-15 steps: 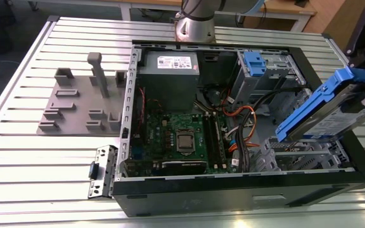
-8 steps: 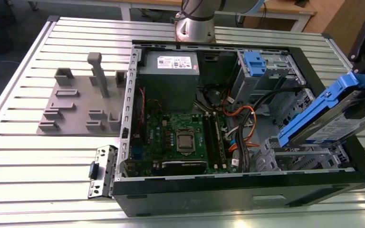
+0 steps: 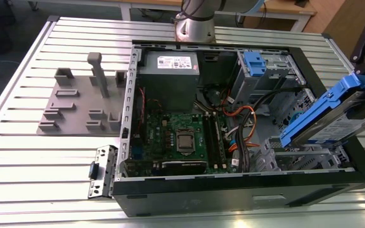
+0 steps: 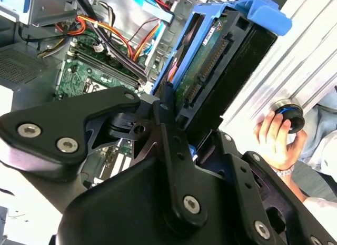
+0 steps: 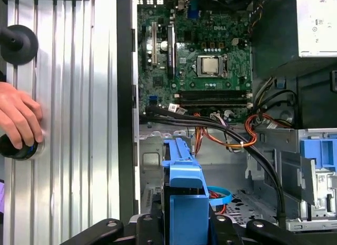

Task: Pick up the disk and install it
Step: 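Pick up the disk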

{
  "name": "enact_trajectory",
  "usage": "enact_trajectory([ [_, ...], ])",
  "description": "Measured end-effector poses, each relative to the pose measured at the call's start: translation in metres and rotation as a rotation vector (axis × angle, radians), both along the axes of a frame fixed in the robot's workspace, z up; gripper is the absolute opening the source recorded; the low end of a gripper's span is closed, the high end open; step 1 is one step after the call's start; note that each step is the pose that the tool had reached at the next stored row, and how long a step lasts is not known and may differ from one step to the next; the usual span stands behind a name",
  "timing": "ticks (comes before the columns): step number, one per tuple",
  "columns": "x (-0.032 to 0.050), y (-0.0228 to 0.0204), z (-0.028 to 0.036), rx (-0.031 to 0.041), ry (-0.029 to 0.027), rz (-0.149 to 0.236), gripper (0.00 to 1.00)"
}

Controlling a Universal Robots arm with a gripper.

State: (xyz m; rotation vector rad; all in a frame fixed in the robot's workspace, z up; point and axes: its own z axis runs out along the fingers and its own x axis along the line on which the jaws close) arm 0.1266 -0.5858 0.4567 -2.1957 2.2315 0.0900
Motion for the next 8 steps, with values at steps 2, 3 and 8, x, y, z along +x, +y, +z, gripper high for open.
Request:
enact_trajectory([
  [2, 0.0, 0.0019, -0.002, 0.0002, 0.0, 0.0, 0.36],
  [3, 0.0, 0.0026, -0.0029, 0.0005, 0.0, 0.0, 0.36],
  [8, 0.0013, 0.0033, -0.0057, 0.001, 0.0, 0.0, 0.36],
])
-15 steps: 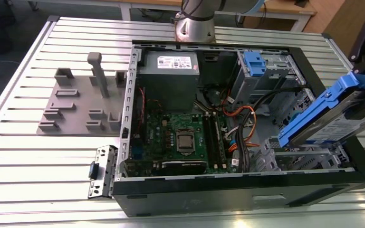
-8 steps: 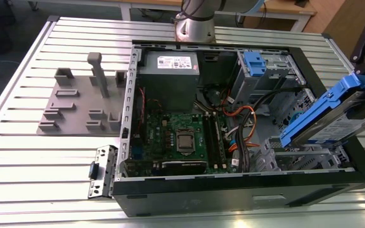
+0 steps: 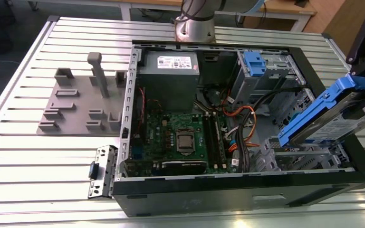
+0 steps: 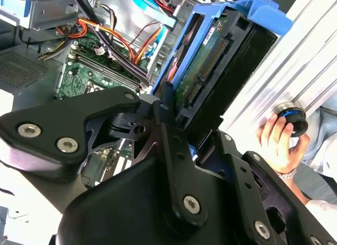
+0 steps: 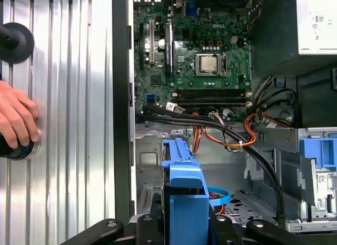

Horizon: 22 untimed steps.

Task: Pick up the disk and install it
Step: 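Pick up the disk, then insert the disk into the insertion slot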

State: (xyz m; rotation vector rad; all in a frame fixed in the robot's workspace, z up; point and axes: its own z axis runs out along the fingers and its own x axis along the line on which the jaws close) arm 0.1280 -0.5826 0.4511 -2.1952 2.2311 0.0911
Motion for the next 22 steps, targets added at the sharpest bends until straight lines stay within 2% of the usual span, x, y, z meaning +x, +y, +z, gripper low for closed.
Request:
enact_trajectory([
  [12, -0.0003, 0.0, -0.0012, 0.0001, 0.0, 0.001, 0.36],
  [22, -0.0004, 0.0012, -0.0123, 0.0012, 0.0, 0.003, 0.36],
])
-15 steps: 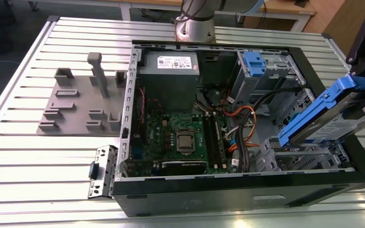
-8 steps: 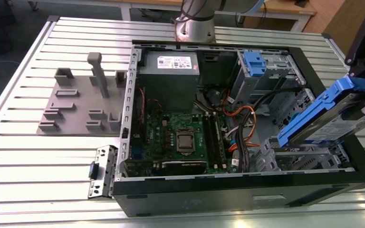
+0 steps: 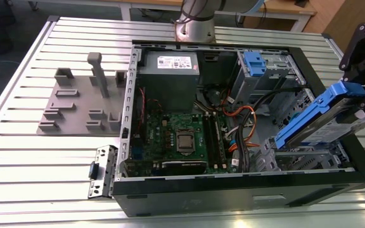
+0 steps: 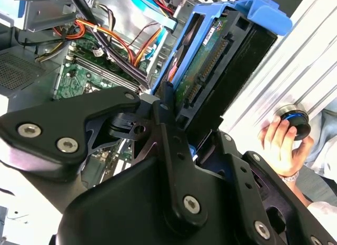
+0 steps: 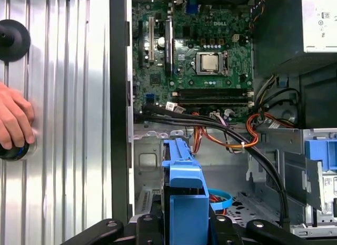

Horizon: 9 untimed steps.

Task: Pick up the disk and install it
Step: 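Insert the disk into the insertion slot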

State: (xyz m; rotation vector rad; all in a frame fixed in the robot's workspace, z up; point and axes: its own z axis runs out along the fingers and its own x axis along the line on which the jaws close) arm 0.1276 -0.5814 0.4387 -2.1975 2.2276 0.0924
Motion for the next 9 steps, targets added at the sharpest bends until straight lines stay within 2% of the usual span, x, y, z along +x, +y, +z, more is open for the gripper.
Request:
enact_trajectory([
  [9, 0.0, 0.0005, -0.0092, 0.0023, 0.0, 0.002, 0.36],
])
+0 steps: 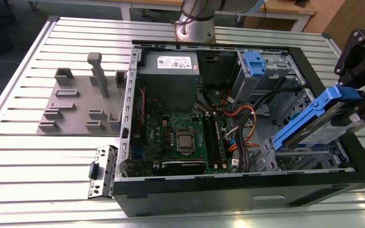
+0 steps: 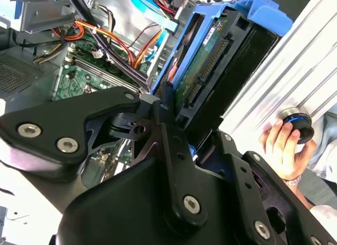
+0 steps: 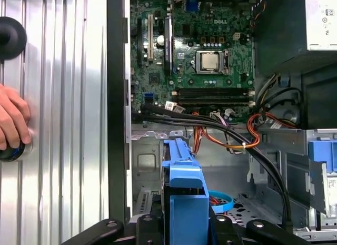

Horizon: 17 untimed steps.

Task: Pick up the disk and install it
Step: 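Insert the disk into the insertion slot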

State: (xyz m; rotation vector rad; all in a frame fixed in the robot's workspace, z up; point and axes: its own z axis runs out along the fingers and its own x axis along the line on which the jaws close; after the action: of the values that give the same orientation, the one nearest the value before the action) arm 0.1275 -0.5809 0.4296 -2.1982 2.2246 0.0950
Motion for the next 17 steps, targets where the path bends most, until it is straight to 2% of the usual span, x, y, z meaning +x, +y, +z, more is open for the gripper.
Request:
enact_trajectory([
  [5, 0.0001, 0.0001, -0.0065, -0.0018, -0.0002, 0.0, 0.36],
  [7, 0.0, -0.0001, -0.0116, 0.0015, 0.0001, 0.0, 0.36],
  [9, 0.0, 0.0, -0.014, -0.0006, 0.0, 0.0, 0.36],
  [17, 0.0, 0.0, -0.0249, 0.0001, 0.0, 0.0, 0.36],
])
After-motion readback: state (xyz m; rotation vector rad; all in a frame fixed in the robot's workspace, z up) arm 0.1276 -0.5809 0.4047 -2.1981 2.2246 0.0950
